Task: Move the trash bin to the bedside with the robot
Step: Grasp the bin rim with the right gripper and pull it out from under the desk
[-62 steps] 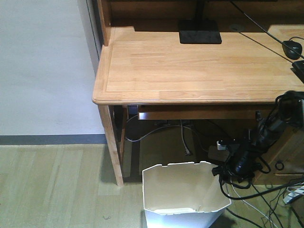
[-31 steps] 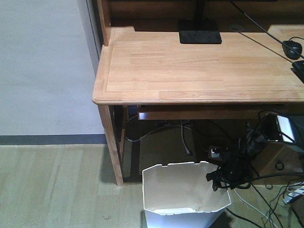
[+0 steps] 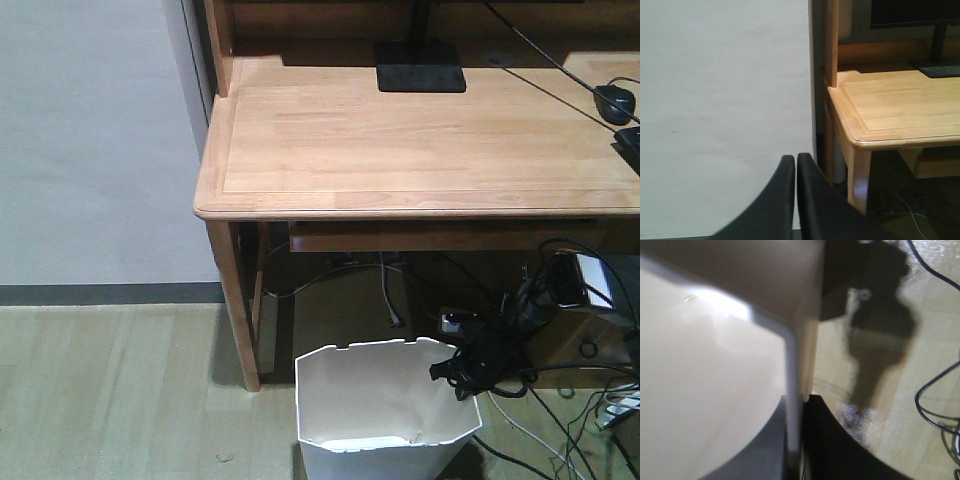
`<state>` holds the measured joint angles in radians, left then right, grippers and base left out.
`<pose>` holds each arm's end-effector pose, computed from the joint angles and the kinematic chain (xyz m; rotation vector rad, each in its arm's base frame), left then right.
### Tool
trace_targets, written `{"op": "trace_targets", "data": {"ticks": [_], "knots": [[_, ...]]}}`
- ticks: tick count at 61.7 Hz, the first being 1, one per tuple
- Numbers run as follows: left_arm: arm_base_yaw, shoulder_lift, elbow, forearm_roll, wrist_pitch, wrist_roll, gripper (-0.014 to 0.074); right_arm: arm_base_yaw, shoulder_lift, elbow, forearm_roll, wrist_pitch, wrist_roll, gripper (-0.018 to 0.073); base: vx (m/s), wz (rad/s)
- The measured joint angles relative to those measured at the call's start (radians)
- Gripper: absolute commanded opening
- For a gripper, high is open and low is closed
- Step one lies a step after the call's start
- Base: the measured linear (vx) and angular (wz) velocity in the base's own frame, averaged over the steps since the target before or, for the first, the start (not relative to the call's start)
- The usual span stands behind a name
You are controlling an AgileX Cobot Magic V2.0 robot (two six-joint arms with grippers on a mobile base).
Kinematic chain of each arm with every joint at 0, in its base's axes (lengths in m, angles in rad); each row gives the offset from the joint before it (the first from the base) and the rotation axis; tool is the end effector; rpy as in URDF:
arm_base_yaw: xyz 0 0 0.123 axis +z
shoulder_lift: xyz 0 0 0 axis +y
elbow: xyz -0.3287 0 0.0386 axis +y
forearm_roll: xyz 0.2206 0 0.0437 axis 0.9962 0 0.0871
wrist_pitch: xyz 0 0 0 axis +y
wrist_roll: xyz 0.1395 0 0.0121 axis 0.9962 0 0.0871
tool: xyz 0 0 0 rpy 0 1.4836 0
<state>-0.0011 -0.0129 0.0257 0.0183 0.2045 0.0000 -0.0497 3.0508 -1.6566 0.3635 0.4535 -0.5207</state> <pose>0.0308 0.0005 0.1800 0.0134 1.7008 0.0157 0.3906 0.0024 -0.2316 0.1920 -2.9808 -0.2618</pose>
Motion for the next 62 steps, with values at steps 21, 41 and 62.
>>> {"op": "trace_targets", "data": {"ticks": [21,41,62], "knots": [[0.000,0.000,0.000,0.000,0.000,0.000,-0.0006,-0.032,-0.139,0.251,0.556,-0.140,-0.560,-0.0006,0.00,0.00],[0.000,0.000,0.000,0.000,0.000,0.000,-0.0006,-0.123,-0.366,0.518,1.040,-0.116,-1.068,-0.0005,0.00,0.00],[0.000,0.000,0.000,0.000,0.000,0.000,-0.0006,-0.125,-0.611,0.828,1.174,-0.122,-1.274,-0.0005,0.00,0.00]]}}
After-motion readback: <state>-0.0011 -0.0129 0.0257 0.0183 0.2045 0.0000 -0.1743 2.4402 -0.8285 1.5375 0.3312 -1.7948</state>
